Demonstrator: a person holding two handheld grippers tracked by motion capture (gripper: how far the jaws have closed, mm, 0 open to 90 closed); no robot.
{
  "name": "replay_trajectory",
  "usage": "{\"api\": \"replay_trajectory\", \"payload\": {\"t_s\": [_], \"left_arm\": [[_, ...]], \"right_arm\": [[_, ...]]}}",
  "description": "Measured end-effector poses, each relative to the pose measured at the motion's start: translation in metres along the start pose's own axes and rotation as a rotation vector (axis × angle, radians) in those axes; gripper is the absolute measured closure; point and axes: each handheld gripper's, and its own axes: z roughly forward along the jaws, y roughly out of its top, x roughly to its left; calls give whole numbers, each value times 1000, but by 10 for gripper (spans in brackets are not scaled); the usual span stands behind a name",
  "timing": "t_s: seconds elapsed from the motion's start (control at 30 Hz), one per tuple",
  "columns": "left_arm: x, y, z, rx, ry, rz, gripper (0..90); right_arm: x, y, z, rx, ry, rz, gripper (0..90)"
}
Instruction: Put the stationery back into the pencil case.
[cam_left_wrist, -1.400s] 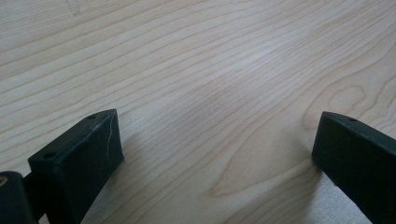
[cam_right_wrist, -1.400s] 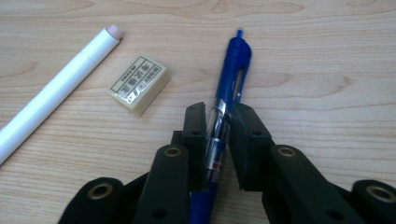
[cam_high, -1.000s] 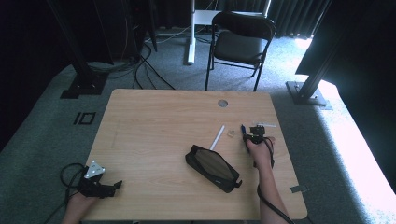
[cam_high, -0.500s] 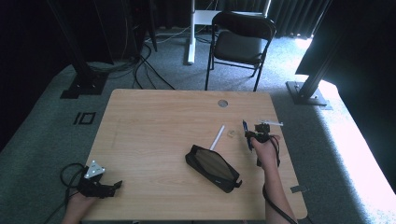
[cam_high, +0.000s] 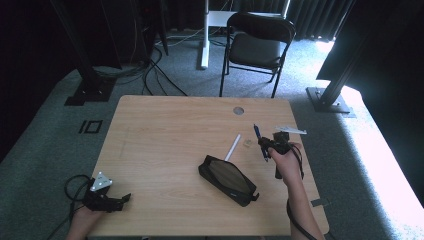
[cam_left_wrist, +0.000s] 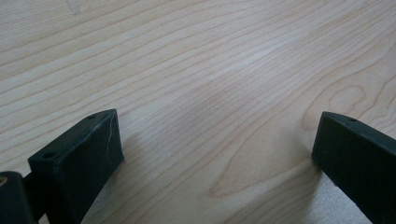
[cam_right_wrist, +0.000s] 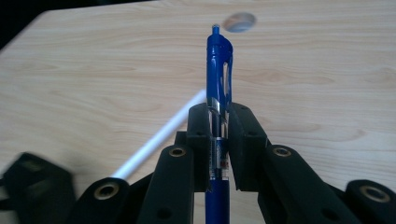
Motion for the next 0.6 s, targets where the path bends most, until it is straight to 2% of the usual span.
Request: {"api": "replay_trajectory", "payload": {"t_s": [0.13, 0.6], "left_arm": [[0, 0, 0, 0, 0, 0, 20], [0, 0, 0, 0, 0, 0, 20]], "right_arm": [[10, 2, -7, -2, 45, -27, 794], [44, 1, -26, -2, 129, -145, 794]]}}
